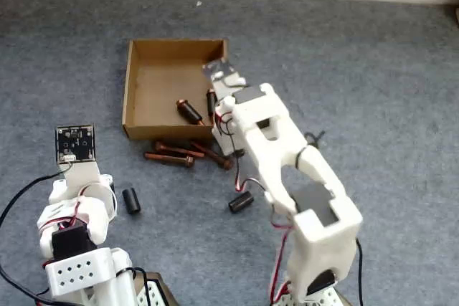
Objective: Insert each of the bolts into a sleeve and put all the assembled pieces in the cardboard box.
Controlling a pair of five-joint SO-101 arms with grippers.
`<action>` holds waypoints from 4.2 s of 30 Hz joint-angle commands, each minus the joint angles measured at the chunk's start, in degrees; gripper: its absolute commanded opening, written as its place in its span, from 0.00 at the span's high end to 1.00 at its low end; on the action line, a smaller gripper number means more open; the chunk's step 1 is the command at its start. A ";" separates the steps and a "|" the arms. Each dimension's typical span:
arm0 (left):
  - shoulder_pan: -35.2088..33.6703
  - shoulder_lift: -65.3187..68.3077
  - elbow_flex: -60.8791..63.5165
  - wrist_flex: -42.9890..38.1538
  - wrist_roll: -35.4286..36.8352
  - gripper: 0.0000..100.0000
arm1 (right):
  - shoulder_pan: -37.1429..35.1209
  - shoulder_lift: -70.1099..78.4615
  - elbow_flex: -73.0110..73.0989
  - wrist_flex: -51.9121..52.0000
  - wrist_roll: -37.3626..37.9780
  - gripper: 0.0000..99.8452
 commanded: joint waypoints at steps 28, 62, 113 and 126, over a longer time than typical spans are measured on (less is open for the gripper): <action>6.90 0.31 -9.10 4.66 -3.87 0.99 | 15.34 -61.05 50.77 -19.91 -22.15 1.00; 34.24 80.04 -52.79 3.69 -42.02 0.81 | 20.88 -61.05 57.36 -31.08 -25.32 1.00; 39.43 35.74 -35.21 7.47 -19.87 0.99 | 20.44 -69.93 57.45 -27.12 -25.23 1.00; 39.52 13.14 -35.21 6.95 1.49 0.99 | 6.55 -86.64 57.98 -15.52 -20.48 1.00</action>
